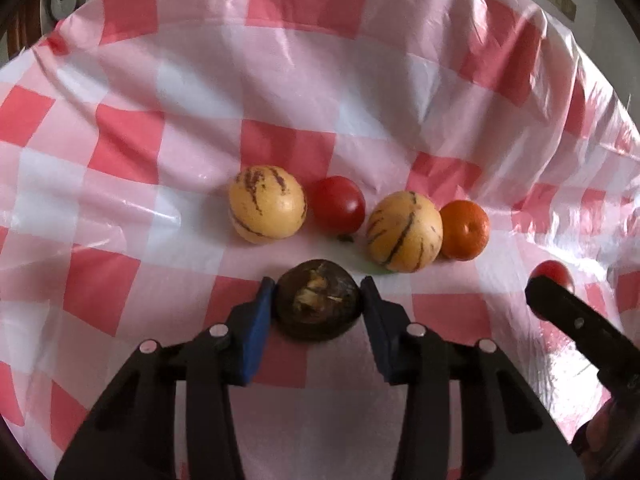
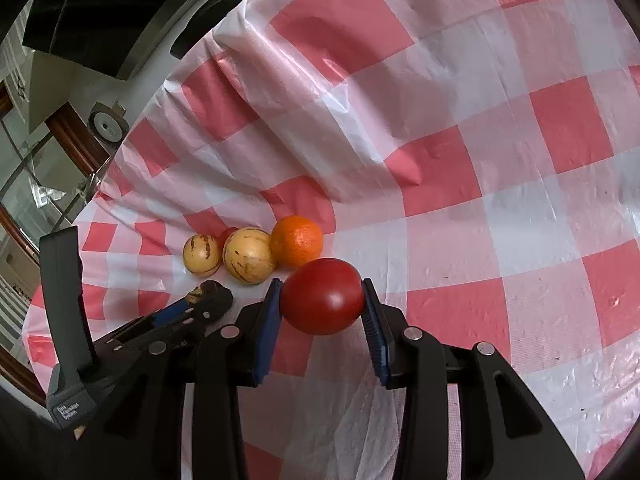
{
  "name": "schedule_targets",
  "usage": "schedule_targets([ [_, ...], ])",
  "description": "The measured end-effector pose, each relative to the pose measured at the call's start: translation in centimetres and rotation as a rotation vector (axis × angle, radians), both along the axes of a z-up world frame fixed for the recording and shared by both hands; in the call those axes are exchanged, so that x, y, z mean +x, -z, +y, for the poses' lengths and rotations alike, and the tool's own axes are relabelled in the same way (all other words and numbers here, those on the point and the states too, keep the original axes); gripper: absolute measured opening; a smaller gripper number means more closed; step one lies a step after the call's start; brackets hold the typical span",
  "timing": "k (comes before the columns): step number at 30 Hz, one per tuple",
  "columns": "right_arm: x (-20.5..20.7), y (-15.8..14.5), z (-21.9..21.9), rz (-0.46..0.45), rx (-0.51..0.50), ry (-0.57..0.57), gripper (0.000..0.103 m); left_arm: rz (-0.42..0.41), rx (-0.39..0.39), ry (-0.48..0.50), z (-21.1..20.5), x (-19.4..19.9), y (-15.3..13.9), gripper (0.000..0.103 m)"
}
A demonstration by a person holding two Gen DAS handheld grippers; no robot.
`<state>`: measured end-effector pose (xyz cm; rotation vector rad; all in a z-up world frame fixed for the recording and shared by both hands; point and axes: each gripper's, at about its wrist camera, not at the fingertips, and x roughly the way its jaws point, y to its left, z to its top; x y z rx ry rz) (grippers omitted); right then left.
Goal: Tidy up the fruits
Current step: 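Grasp a red tomato with the right gripper while the left gripper grasps a water chestnut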
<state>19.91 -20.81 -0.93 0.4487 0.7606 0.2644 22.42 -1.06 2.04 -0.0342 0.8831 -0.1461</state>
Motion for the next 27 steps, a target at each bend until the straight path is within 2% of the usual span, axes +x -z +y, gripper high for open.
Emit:
schedule_targets([
  [8,-0.1,-0.1,0.1,-0.004,-0.007,0.003,0.039,-0.072,-0.07,-0.046,1.7,-1.3,-1.2,0.044],
  [13,0.0,0.0,-0.2,-0.012,0.008,0.001,0.039,-0.072,-0.134,-0.094,4.0,-1.3,-0.8,0.044],
  [16,0.2,0.1,-0.5,-0.013,0.025,-0.001,0.039,-0.108,-0.151,-0.112,4.5,-1.6,-1.1,0.044],
  [19,0.1,0.2,-1.0,-0.016,0.046,0.015,0.039,-0.146,-0.163,-0.138,4.8,-3.1,-1.4,0.044],
  [23,-0.1,0.1,-1.5,-0.026,0.063,0.04,0.039,-0.157,-0.189,-0.172,5.1,-5.7,-1.9,0.044],
  [27,-1.0,-0.3,-1.9,-0.049,0.071,0.062,0.039,-0.165,-0.201,-0.196,6.7,-9.8,-2.0,0.044],
])
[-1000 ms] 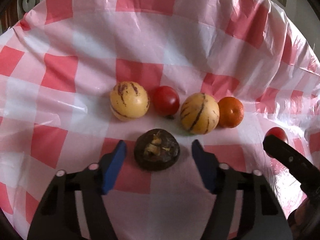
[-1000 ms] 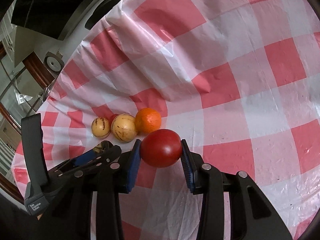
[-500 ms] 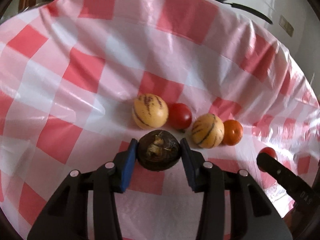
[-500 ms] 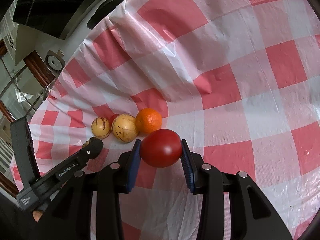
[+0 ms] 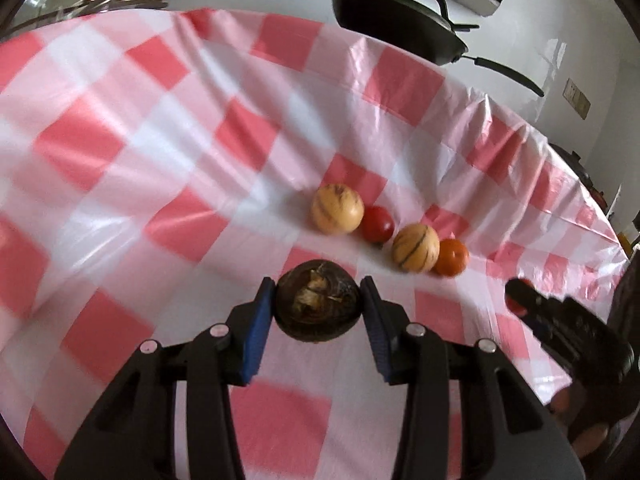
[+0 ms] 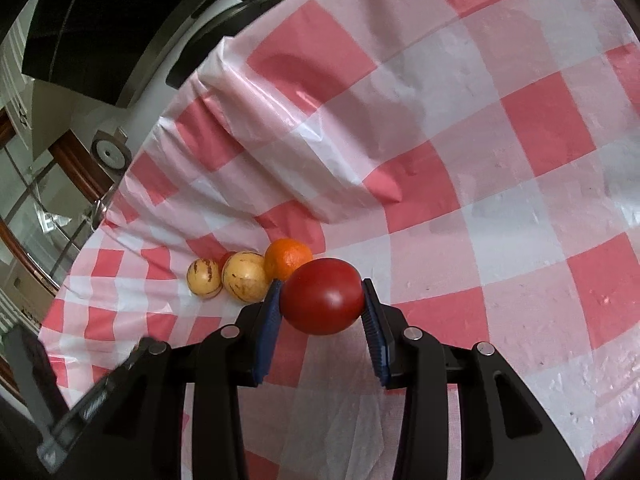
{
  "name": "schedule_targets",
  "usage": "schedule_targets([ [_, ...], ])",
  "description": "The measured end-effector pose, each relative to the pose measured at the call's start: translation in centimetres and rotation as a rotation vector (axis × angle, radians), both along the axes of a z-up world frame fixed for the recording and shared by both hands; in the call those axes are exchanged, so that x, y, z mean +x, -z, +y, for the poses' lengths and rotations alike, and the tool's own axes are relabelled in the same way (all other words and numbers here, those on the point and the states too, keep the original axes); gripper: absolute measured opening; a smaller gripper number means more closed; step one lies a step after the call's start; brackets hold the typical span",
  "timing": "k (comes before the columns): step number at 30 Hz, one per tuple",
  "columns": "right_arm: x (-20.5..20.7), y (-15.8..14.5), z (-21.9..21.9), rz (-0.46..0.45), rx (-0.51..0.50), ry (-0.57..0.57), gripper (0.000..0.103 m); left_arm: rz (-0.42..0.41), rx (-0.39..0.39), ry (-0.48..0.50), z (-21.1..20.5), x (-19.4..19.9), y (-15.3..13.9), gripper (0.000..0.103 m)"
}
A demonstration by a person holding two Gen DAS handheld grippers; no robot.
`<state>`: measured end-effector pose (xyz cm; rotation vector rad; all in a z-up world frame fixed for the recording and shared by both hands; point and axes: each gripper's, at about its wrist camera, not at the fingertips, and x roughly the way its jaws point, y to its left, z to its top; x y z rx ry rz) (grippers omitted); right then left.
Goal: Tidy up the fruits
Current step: 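Grasp a red tomato with the right gripper while the left gripper grasps a water chestnut, then carry the tomato and water chestnut to the white box and release both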
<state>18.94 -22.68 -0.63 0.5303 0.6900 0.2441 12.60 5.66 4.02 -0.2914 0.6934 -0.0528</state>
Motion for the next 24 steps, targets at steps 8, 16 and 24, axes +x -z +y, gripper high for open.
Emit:
schedule_targets([
  [8,-8.0,-1.1,2.6,-0.048,-0.016,-0.023,0.039,-0.052,0.013,-0.036,2.5,-7.4,-1.0,0.044],
  [16,-18.1,-3.2,6.5,-0.137,0.006,-0.111,0.039,-0.111,-0.052,-0.09,6.0,-14.4,-1.6,0.044],
  [24,-26.4,-4.7,15.0,-0.19,-0.094,-0.384,0.039,-0.168,0.012,-0.116,11.4,-25.1,-2.2,0.044],
])
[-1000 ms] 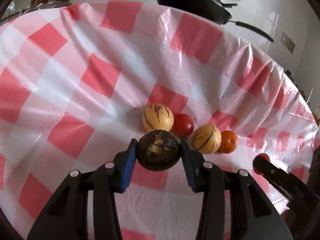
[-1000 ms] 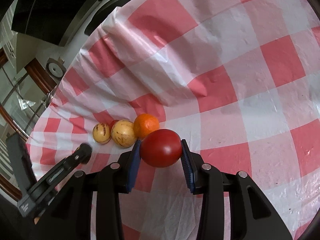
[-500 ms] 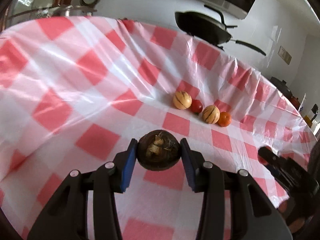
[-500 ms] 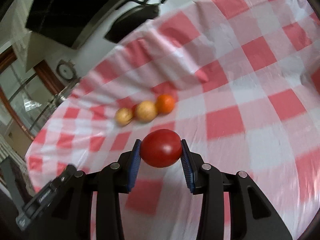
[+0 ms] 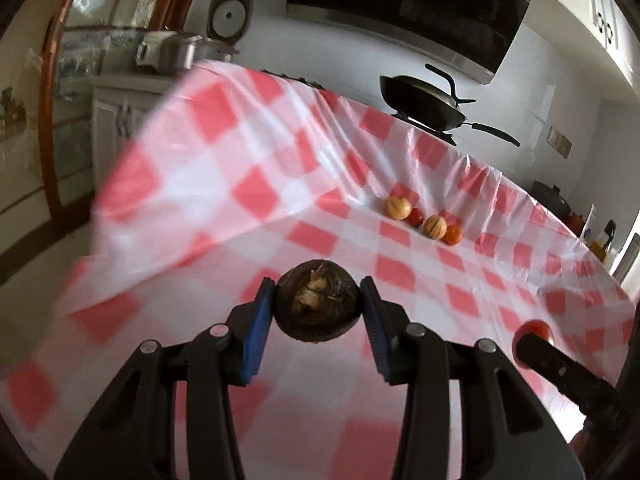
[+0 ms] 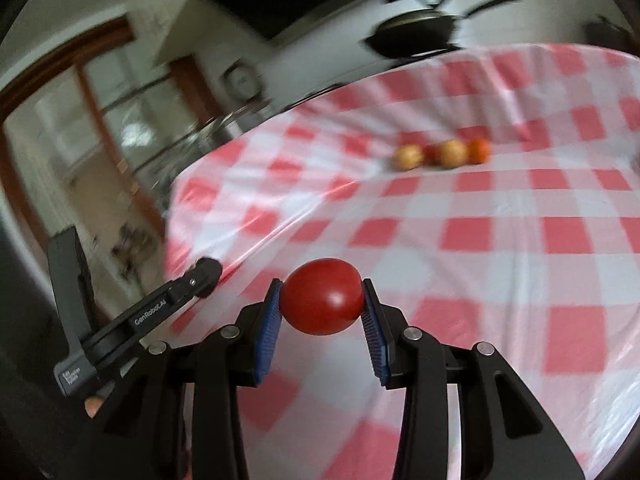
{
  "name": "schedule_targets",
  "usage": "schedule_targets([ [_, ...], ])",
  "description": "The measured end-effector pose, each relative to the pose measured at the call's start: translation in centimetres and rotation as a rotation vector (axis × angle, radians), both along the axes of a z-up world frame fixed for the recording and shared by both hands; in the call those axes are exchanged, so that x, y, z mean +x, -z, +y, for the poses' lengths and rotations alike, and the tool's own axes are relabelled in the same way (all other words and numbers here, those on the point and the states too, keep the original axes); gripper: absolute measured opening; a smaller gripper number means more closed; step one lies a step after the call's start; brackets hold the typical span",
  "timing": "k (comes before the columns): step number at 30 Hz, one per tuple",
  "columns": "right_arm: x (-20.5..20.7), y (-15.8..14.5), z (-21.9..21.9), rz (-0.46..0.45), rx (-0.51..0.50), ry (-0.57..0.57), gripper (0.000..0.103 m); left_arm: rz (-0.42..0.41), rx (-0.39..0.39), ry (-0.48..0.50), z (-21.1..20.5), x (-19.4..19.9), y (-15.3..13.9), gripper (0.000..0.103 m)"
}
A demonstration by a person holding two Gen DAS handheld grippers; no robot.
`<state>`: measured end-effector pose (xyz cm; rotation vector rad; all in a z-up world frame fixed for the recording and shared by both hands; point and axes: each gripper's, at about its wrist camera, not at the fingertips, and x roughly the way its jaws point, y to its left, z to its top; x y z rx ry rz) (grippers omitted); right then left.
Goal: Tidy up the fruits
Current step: 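Carry the tomato and water chestnut to the white box and release both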
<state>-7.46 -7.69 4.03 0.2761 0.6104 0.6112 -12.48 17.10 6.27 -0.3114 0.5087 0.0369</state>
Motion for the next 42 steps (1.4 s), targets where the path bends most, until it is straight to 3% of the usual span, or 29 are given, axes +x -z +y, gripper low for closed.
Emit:
schedule_targets([
  [5,-3.9,-0.2,5.4,-0.047,-0.091,-0.146,0.039,-0.012,0.031,-0.074,5.3,-6.5,-0.8,0.044],
  [12,-8.7,-0.2,11.7,-0.09,-0.17,-0.338,0.039,-0.017,0.133,-0.205,11.3,-14.3,-1.5,0.044],
  [19,-14.3,1.0,18.1,-0.136,-0.262,-0.571,0.039,0.086,0.18,-0.332,16.7,-20.8,0.7,0.044],
  [24,-18.7,3.4,22.7,-0.144,-0.366,-0.751,0.039,0.238,0.11,-0.377,20.3,-23.1,5.2,0.044],
  [28,-21.8,7.2,26.5,-0.148,-0.532,-0.871,0.039,0.406,0.127,-0.364,20.6,-22.9,9.6,0.044],
  [30,-22.3,9.0,28.0,-0.148,-0.607,-0.892,0.039,0.518,0.11,-0.349,20.7,-22.7,12.8,0.044],
  [36,-21.8,15.1,32.2,-0.054,-0.779,-0.9,0.039,0.715,0.026,-0.34,20.9,-23.5,19.0,0.044],
  [39,-21.2,17.0,33.9,-0.031,-0.831,-0.891,0.039,0.72,0.007,-0.351,21.6,-24.0,19.0,0.044],
  [42,-20.0,18.0,34.9,0.003,-0.847,-0.876,0.039,0.771,0.042,-0.371,21.6,-24.0,19.6,0.044],
])
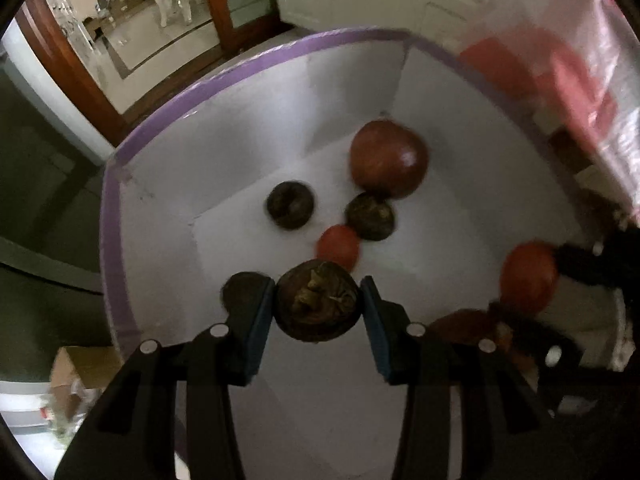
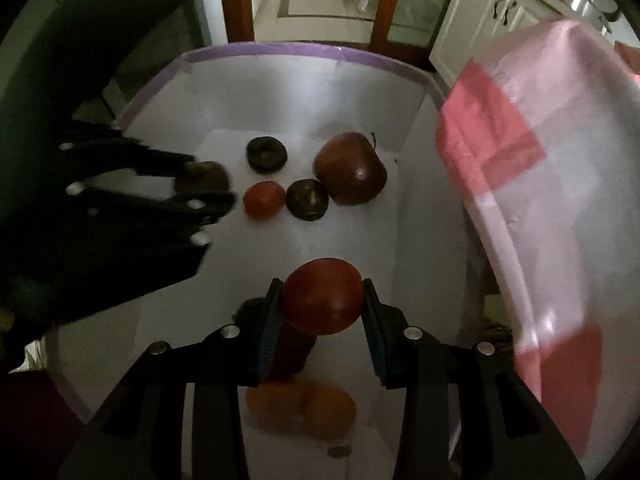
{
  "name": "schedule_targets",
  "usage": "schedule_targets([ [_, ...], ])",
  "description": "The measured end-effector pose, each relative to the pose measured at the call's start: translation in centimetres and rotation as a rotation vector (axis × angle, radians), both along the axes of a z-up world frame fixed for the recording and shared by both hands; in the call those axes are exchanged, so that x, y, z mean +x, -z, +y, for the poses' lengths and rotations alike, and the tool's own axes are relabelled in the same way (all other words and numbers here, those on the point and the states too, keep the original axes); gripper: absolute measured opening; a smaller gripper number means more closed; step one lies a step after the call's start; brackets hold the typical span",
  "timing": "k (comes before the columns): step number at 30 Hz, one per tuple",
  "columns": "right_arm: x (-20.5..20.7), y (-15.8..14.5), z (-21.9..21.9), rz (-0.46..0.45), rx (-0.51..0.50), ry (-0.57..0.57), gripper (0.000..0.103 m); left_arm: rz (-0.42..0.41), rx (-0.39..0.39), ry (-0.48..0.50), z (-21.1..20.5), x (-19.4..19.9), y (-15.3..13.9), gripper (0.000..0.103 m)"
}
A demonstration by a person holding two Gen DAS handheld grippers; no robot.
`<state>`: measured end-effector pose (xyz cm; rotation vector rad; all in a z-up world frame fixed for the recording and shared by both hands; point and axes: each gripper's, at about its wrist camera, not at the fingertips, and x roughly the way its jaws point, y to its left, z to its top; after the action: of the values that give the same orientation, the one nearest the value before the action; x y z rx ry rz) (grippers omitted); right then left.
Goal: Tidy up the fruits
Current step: 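Carry the tomato and water chestnut to the white box and release both, then move both open grippers back over the fruit row on the table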
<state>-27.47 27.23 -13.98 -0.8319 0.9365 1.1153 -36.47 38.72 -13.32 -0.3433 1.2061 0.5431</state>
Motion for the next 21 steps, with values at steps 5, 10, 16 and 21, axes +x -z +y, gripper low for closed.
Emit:
schedule_targets([
  [5,0.3,1.2,0.7,0.023,-0.039,-0.001,0.039,0.034,-0.043,-0.023,0.5,-0.5,0.6,0.044],
  [10,0.1,1.3,0.3,0.024,-0.059,-0.013,0.039,0.069,-0.033,0.011,0.1,0.1,1.0,0.044],
  [16,0.3,0.9,0.6,0.025,-0.041,-0.004,0.043,0.094,-0.033,0.008,0.0,0.5,1.4,0.053],
  [21,0.3,0.1,0.1,0.03,0.014,-0.003,0.067,0.089,-0.018,0.014,-0.5,0.8,1.1,0.074],
])
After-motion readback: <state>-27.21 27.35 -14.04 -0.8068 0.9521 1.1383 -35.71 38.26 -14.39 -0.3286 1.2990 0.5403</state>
